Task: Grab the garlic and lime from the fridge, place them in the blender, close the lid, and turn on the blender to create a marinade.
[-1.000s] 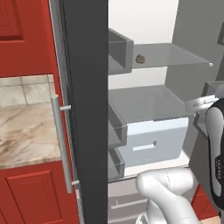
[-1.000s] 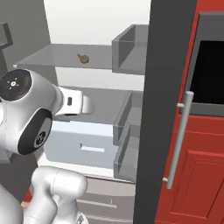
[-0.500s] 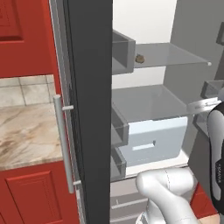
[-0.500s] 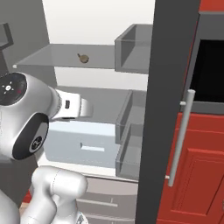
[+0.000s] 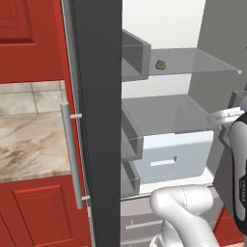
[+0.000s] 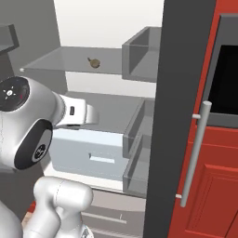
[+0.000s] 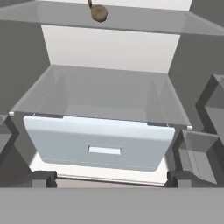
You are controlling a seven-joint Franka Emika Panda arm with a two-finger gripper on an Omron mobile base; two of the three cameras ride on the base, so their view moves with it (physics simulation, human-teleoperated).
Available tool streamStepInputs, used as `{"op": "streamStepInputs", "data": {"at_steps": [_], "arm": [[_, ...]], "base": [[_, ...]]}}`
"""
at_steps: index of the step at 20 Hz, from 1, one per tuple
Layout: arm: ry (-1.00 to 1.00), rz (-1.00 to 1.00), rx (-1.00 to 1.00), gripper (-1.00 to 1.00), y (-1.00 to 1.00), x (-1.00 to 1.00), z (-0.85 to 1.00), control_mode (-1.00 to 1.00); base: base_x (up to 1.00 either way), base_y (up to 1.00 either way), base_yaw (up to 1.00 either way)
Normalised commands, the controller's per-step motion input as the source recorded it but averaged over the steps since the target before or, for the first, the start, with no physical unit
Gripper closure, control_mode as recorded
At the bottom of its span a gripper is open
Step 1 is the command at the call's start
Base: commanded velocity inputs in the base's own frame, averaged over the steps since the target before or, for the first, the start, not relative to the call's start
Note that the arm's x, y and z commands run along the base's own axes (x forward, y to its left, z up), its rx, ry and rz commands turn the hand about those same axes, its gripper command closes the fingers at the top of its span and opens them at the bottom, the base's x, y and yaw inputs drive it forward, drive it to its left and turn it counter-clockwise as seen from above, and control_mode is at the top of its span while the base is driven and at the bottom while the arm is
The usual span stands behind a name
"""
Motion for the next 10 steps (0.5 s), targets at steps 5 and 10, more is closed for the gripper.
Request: {"op": "streamStepInputs", "data": {"at_steps": [5, 10], "arm": [[0.00, -0.06, -0.04, -1.00, 0.30, 0.42, 0.36, -1.00], [0.00, -0.10, -0.02, -1.00, 0.42, 0.94, 0.86, -1.00]], "base": [[0.32, 0.20, 0.00], [0.00, 0.00, 0.00]]}}
